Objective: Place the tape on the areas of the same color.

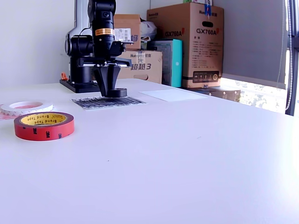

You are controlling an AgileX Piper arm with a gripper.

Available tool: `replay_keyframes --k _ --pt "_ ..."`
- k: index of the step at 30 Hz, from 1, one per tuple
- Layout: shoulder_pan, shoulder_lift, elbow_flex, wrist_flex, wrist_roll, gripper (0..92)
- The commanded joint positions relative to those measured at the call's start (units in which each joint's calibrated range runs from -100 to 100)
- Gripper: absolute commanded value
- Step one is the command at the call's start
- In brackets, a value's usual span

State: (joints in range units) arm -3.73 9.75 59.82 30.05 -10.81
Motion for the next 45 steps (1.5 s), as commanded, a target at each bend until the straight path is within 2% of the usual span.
replay_keyframes --k 1,9,34,36,42,45 --pt "-1.15 0.36 -0.98 -0.48 0.01 0.0" --pt "-3.92 0.64 -2.52 -0.56 1.48 0.0" --pt "-3.36 0.82 -1.43 -0.48 1.65 1.2" --pt "-3.36 0.82 -1.43 -0.48 1.65 6.5" --pt "-3.36 0.82 -1.43 -0.48 1.24 32.2" --pt "-2.57 1.48 -1.43 -0.48 0.91 39.0"
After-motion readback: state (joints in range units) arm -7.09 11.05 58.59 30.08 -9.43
